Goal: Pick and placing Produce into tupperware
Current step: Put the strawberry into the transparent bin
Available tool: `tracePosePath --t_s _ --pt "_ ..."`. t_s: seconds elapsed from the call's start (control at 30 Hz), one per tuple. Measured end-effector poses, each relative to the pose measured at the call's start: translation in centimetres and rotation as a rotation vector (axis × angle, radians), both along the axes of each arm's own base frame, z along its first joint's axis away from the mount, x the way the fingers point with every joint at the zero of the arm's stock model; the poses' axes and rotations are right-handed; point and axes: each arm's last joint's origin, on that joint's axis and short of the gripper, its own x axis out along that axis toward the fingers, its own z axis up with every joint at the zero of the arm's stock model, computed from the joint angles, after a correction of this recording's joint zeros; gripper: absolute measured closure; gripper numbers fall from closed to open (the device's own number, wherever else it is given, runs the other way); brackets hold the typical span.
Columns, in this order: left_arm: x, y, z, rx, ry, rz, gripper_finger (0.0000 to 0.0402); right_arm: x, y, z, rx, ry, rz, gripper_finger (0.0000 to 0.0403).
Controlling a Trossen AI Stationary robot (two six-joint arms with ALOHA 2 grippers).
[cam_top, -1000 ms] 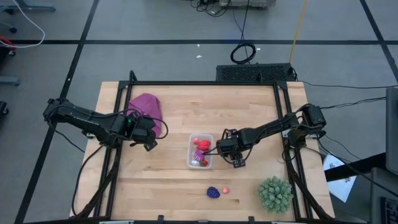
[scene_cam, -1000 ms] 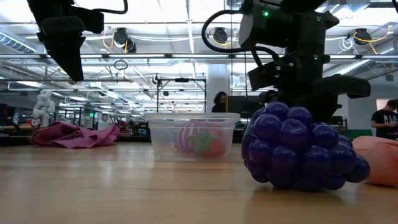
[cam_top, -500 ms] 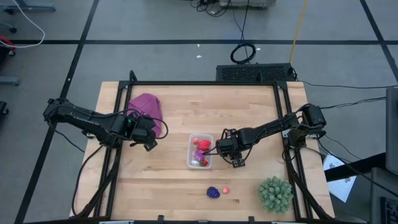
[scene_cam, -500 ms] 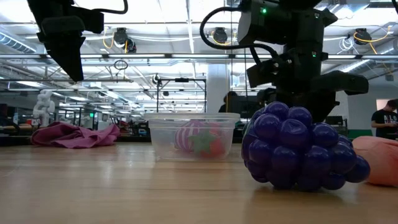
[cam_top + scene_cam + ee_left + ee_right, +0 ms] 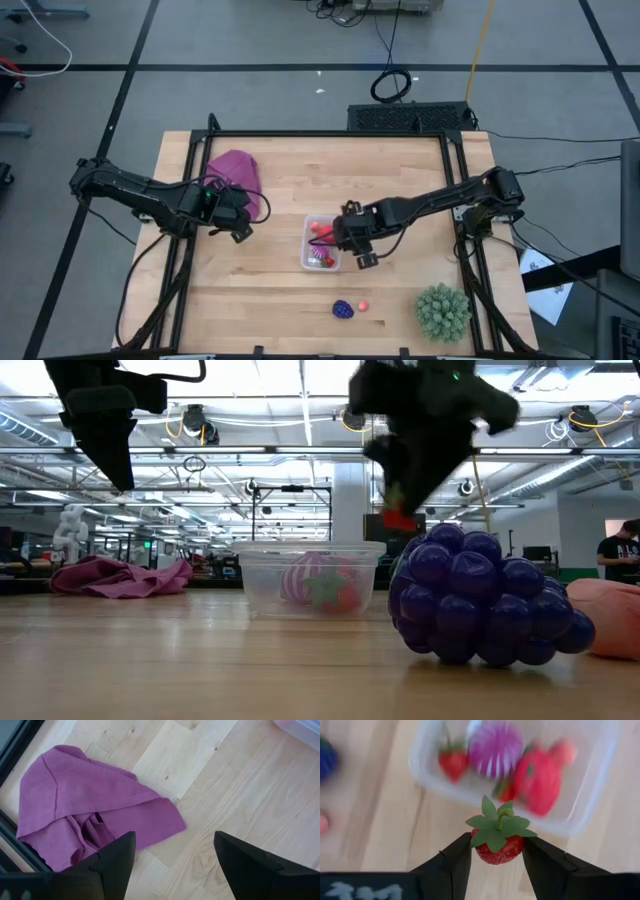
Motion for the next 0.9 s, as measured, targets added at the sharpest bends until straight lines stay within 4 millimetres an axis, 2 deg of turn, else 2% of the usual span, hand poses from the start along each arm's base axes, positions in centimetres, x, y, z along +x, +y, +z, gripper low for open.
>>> tracePosePath --t_s 0.13,0.33,0.73,0.9 --pt "0.0 0.0 0.0 0.000 0.000 -0.001 0.0128 1.2 0.2 1.4 0.008 -0.123 0.029 0.0243" --pt "0.0 0.0 0.0 0.000 0.001 -0.001 0.0128 2.5 0.4 2.2 -0.009 -0.284 0.106 0.0243" --pt "0.0 0.0 0.0 0.002 0.003 -0.005 0.0128 4.6 0.2 0.9 -0.034 -0.380 0.141 0.0243" --pt "0.0 0.0 0.0 0.004 0.005 -0.012 0.0128 4.9 -0.3 0.6 -0.037 -0.380 0.128 0.0243"
